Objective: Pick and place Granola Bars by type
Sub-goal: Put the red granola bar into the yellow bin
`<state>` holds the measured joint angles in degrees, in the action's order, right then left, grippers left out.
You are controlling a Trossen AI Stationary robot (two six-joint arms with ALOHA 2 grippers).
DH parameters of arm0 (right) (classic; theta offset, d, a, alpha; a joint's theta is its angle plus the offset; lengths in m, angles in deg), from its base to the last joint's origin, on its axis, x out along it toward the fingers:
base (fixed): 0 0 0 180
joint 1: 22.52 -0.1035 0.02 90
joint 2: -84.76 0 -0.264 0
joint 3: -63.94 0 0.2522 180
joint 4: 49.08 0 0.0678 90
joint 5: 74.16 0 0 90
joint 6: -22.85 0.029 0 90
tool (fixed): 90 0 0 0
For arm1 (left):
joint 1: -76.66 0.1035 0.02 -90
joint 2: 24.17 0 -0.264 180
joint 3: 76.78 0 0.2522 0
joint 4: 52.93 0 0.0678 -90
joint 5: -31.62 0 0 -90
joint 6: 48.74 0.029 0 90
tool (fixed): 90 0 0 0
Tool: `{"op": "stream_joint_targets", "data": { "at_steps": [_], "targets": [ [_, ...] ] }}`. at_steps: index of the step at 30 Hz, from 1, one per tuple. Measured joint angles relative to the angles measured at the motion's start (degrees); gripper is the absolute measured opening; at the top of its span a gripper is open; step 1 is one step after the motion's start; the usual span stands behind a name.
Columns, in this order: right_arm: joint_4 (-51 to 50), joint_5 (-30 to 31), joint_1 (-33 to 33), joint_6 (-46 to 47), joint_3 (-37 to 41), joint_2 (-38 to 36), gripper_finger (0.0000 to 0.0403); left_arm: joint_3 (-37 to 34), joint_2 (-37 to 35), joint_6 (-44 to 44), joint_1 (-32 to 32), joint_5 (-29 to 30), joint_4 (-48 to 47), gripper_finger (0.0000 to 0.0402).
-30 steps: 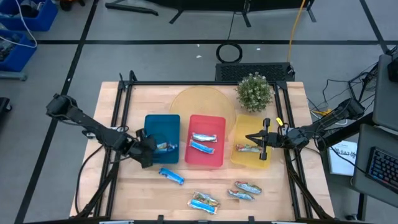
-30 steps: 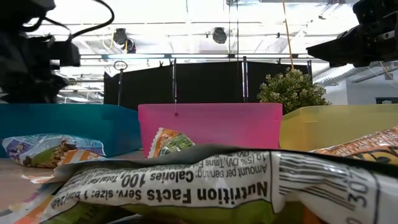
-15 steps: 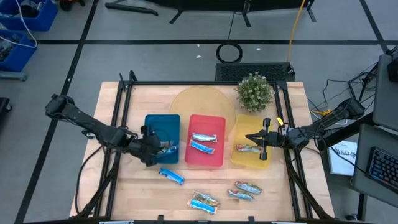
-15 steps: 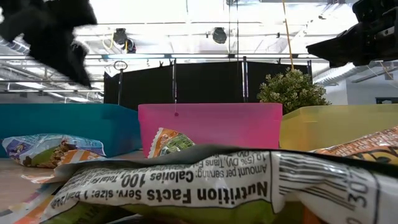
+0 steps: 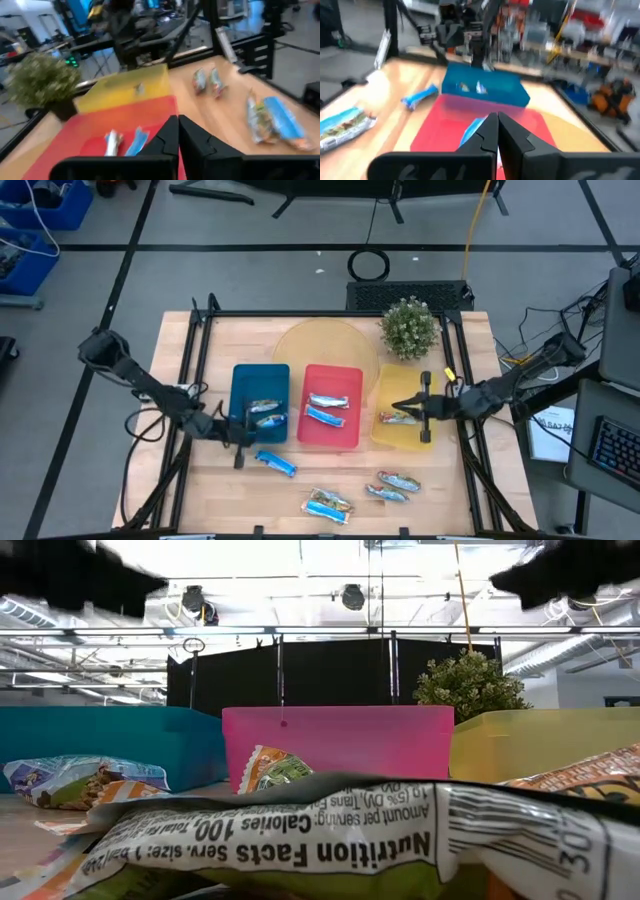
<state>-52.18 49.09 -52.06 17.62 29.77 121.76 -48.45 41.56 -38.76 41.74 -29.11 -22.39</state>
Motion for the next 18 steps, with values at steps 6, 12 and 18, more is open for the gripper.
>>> {"op": "stream_joint_targets", "data": {
  "at_steps": [6, 12, 18],
  "targets": [
    [-29.4, 7.3, -8.2, 13.3, -23.3, 21.4, 0.0000, -8.8, 0.0, -0.3, 3.0, 0.8, 11.4, 0.0005],
    [-66.6, 2.5, -13.2, 37.4, -50.5, 45.6, 0.0000, -9.2, -0.1, -1.0, 5.6, 0.0, 12.7, 0.0016],
    [-92.8, -9.5, -16.8, 55.3, -69.2, 64.3, 0.0000, -9.1, -0.1, -1.4, 5.3, -5.5, 12.0, 0.0006]
  ]
}}
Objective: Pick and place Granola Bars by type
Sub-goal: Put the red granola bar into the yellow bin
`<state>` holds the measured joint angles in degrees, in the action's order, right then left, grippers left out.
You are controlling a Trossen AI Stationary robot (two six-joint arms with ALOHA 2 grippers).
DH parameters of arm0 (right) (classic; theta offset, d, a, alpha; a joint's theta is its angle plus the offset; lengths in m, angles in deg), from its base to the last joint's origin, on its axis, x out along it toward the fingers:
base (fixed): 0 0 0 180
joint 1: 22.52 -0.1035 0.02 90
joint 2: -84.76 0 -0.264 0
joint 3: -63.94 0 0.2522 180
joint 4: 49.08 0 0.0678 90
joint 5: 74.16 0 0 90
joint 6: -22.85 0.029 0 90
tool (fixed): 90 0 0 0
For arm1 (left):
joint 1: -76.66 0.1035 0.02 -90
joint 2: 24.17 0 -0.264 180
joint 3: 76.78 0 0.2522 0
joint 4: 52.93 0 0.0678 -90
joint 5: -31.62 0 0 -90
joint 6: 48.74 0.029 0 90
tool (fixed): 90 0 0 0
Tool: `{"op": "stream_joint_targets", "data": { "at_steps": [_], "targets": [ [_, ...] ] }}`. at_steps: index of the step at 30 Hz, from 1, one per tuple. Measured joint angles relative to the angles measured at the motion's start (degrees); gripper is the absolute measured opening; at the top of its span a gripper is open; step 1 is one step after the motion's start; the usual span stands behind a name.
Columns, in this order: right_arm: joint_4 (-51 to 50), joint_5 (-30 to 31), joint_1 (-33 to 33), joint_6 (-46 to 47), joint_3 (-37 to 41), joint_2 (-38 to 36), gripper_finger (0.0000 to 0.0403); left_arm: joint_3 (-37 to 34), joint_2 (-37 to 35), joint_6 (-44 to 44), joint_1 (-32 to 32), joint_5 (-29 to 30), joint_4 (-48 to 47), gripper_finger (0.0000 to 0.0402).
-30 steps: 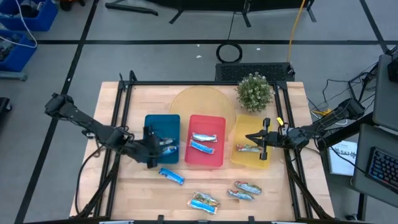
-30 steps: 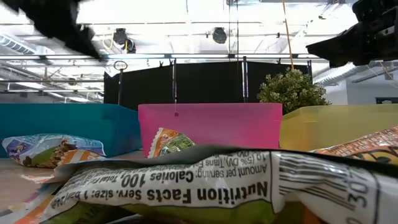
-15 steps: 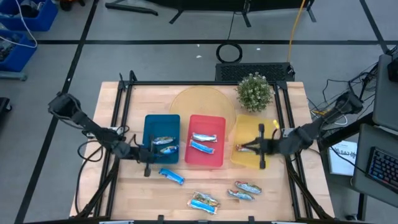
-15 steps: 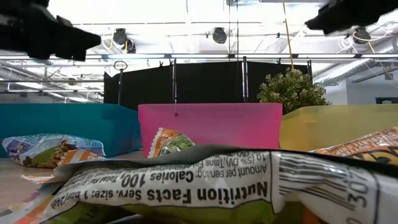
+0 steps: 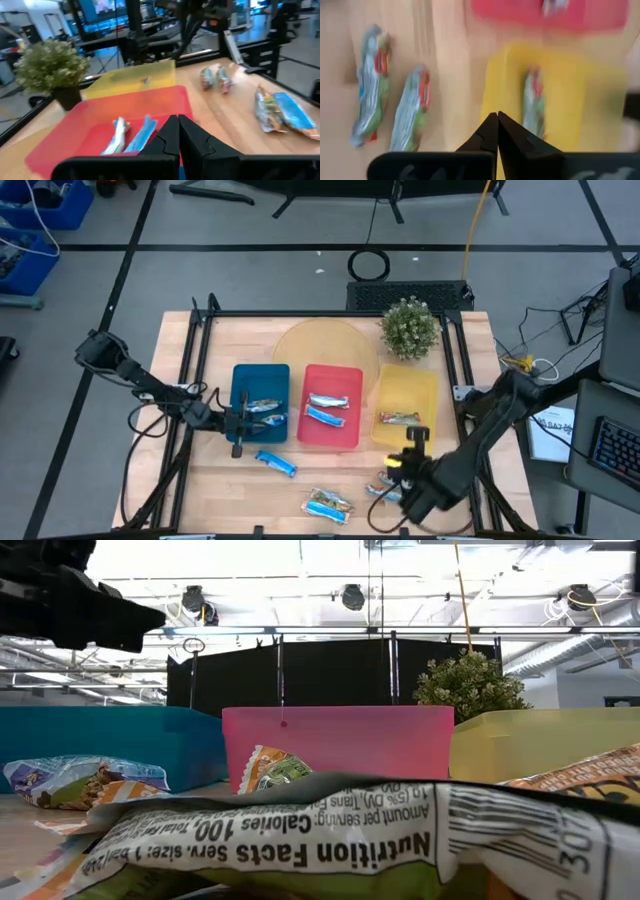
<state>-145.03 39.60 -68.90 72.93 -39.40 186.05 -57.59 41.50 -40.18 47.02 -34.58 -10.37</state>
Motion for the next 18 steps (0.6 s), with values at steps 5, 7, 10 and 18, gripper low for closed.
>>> {"op": "stream_joint_targets", "data": {
  "at_steps": [5, 7, 10, 18],
  "targets": [
    [6.5, -10.5, -2.6, 1.5, 1.3, 6.5, 0.0022, 0.0, 0.0, 0.4, 0.0, -0.4, 0.5, 0.0032],
    [9.7, -12.1, -3.4, 0.9, 2.3, 8.4, 0.0049, 0.0, 0.0, 0.4, 0.0, -1.8, 0.3, 0.0037],
    [10.6, -11.8, -4.1, 1.3, 3.7, 9.8, 0.0101, 0.0, 0.0, 0.6, 0.0, -4.5, 0.2, 0.0038],
    [14.5, -12.0, -6.9, 7.7, 7.4, 9.8, 0.0221, 0.0, 0.0, 3.1, 0.0, -5.8, 0.3, 0.0019]
  ]
}}
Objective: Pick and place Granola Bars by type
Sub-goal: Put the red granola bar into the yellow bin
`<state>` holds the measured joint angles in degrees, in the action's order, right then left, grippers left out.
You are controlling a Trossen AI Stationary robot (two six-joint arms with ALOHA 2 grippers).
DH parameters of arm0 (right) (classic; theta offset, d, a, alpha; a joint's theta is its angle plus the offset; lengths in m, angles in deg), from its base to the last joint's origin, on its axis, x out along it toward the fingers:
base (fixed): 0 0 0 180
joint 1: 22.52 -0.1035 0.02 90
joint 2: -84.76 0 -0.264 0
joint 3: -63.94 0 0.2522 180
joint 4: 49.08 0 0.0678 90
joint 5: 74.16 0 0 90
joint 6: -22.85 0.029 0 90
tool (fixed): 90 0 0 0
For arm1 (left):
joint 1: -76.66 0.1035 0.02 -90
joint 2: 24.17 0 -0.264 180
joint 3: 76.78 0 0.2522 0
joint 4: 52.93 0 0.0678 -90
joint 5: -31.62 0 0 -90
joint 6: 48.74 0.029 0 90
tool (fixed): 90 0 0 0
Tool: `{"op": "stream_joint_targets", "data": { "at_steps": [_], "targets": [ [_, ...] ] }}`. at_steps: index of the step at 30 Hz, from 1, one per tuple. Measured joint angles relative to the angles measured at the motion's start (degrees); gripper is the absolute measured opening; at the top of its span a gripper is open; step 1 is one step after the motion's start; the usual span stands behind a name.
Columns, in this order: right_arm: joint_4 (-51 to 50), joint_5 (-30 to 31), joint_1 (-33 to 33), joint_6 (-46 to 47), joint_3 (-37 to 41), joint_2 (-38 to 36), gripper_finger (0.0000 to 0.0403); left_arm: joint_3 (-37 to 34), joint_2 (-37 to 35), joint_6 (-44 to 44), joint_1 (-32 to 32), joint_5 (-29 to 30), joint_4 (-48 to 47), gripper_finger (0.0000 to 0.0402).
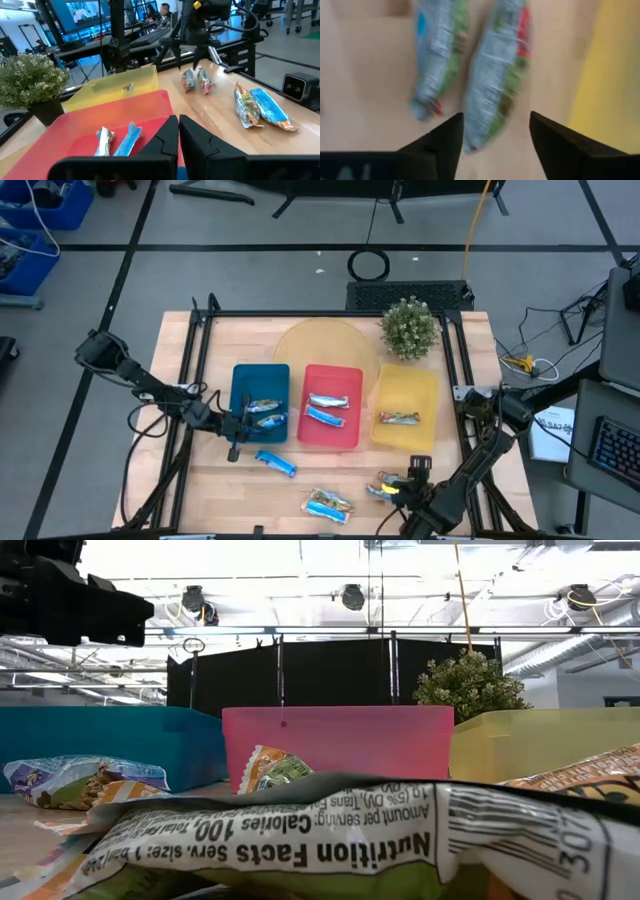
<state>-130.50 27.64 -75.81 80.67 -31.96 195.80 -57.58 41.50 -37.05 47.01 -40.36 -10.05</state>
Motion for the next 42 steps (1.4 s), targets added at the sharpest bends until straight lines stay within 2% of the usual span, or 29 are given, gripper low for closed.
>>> {"op": "stream_joint_targets", "data": {
  "at_steps": [6, 10, 16, 20, 27, 32, 37, 40, 42],
  "targets": [
    [3.4, 0.1, 0.4, 1.4, 3.8, 0.0, 0.0235, 0.0, 0.0, -2.0, 0.0, 0.0, 0.0, 0.0004],
    [4.5, 0.0, 0.9, 1.5, 6.9, 0.0, 0.0223, 0.0, 0.0, -3.4, 0.0, 0.0, 0.0, 0.0020],
    [12.6, -0.1, 1.4, -2.8, 11.3, -0.4, 0.0193, 0.0, 0.0, -4.3, 0.0, 0.0, -0.4, 0.0040],
    [14.0, -0.6, 2.1, -4.2, 11.9, -0.3, 0.0151, 0.0, 0.0, -5.3, 0.0, 0.0, -1.0, 0.0041],
    [13.1, 1.5, 2.4, -7.5, 12.0, -2.3, 0.0035, 0.0, 0.0, -7.8, 0.0, 0.0, -3.1, 0.0042],
    [11.7, 2.7, 3.6, -6.6, 11.9, -8.2, 0.0030, 0.0, 0.0, -8.8, 0.0, 0.0, -3.2, 0.0042],
    [8.4, 8.4, 5.6, -7.2, 12.0, -16.5, 0.0038, 0.0, 0.0, -8.9, 0.0, 0.0, -3.4, 0.0042],
    [2.6, 13.7, 7.7, -8.1, 11.9, -22.2, 0.0030, 0.0, 0.0, -9.0, 0.0, 0.0, -3.4, 0.0042],
    [-2.8, 15.2, 10.2, -7.5, 12.4, -25.5, 0.0026, 0.0, 0.0, -9.0, 0.0, 0.0, -3.4, 0.0042]
  ]
}}
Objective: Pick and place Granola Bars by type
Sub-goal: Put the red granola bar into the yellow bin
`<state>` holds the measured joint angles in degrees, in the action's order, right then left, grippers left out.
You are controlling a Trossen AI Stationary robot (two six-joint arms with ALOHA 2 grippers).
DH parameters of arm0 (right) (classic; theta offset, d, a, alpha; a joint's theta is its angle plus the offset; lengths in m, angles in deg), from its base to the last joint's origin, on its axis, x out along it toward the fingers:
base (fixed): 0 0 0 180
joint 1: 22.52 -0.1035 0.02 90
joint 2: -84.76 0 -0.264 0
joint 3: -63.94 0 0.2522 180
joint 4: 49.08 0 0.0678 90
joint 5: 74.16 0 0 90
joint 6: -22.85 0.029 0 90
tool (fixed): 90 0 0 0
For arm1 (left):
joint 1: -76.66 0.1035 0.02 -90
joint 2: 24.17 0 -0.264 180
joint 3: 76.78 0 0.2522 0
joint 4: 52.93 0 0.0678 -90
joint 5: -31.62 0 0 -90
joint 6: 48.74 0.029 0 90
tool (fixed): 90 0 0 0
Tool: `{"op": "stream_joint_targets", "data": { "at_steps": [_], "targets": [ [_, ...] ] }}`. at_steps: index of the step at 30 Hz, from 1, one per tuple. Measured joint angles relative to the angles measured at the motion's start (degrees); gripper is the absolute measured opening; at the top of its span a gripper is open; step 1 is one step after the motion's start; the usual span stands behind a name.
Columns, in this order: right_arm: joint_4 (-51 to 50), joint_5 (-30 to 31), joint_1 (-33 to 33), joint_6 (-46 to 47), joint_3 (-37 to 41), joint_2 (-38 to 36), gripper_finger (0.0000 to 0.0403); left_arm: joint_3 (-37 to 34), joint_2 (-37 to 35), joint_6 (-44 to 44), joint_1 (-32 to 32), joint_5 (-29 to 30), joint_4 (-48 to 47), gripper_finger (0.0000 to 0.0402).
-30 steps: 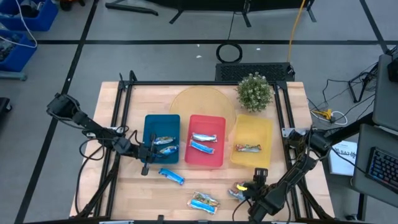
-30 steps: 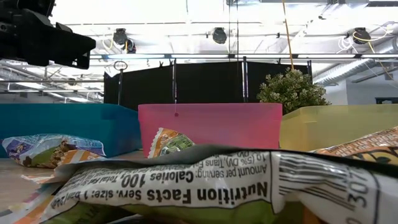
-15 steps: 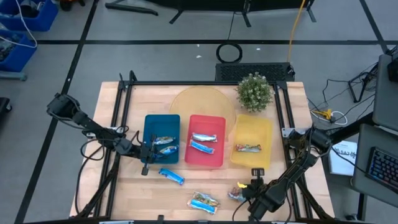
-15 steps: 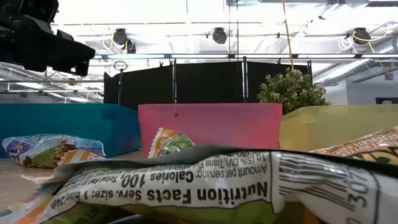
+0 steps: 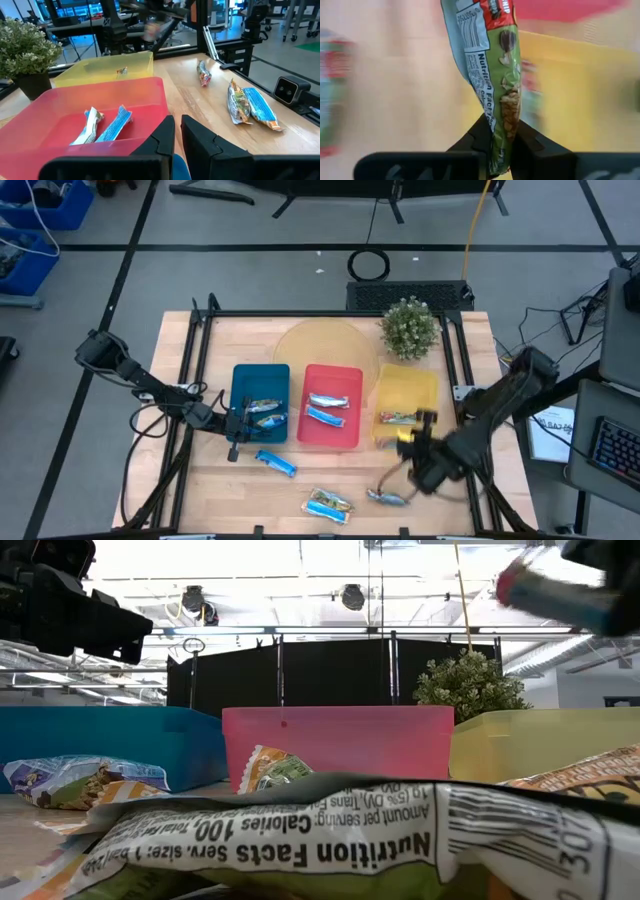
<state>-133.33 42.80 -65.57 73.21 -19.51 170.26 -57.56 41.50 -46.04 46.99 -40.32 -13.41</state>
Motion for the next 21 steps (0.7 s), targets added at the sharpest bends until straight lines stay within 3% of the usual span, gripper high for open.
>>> {"op": "stream_joint_targets", "data": {
  "at_steps": [4, 13, 21],
  "targets": [
    [-1.2, -2.1, 6.6, -2.9, 6.2, -5.6, 0.0026, 0.0, 0.0, 0.0, 0.0, 0.0, 0.1, 0.0042],
    [16.8, -8.5, 18.7, -10.3, 27.5, -9.3, 0.0024, 0.0, 0.0, 0.0, 0.0, -0.1, 0.1, 0.0042],
    [19.9, -10.1, 22.4, -12.2, 30.9, -9.3, 0.0039, 0.0, 0.0, 0.0, 0.0, -1.6, 0.2, 0.0042]
  ]
}}
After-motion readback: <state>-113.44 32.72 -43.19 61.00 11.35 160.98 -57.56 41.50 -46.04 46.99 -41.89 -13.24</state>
